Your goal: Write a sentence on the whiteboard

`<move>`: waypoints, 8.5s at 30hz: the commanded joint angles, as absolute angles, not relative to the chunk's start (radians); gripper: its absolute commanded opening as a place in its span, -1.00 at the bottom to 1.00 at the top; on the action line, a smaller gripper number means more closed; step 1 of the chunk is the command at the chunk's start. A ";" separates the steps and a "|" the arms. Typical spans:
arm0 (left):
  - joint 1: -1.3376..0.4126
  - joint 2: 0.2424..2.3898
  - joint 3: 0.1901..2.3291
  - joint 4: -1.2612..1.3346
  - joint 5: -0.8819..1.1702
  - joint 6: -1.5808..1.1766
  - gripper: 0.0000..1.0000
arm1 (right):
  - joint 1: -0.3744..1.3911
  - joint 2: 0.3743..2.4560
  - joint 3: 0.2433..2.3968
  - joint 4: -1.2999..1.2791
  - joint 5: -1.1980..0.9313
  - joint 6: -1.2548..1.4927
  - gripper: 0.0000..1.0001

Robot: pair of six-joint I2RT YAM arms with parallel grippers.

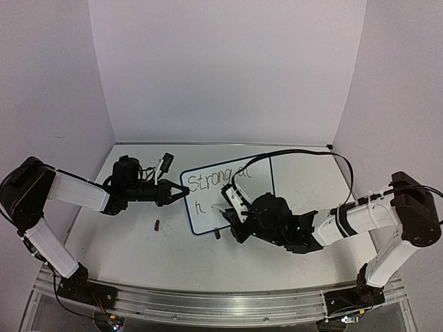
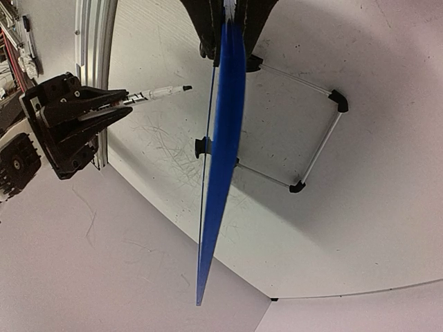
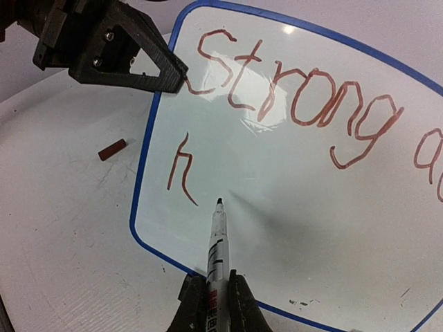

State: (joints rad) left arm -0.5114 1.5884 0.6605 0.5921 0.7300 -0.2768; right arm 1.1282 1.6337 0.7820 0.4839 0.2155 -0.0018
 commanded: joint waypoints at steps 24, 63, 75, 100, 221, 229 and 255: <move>-0.506 1.575 0.670 0.502 0.653 -0.224 -1.00 | 1.129 1.731 0.886 0.509 0.190 -0.008 -1.00; -0.506 1.573 0.687 0.483 0.655 -0.218 -1.00 | 1.123 1.720 0.887 0.546 0.323 0.023 -1.00; -0.506 1.576 0.690 0.478 0.655 -0.215 -1.00 | 1.123 1.753 0.916 0.529 0.251 0.008 -1.00; -0.507 1.569 0.681 0.475 0.649 -0.212 -1.00 | 1.124 1.759 0.879 0.459 0.213 0.063 -1.00; -0.507 1.562 0.691 0.453 0.643 -0.208 -1.00 | 1.111 1.680 0.815 0.449 0.253 0.030 -1.00; -0.506 1.559 0.690 0.453 0.642 -0.209 -1.00 | 1.109 1.665 0.808 0.472 0.281 0.034 -1.00; -0.508 1.560 0.692 0.451 0.643 -0.206 -1.00 | 1.079 1.690 0.848 0.545 0.308 0.024 -1.00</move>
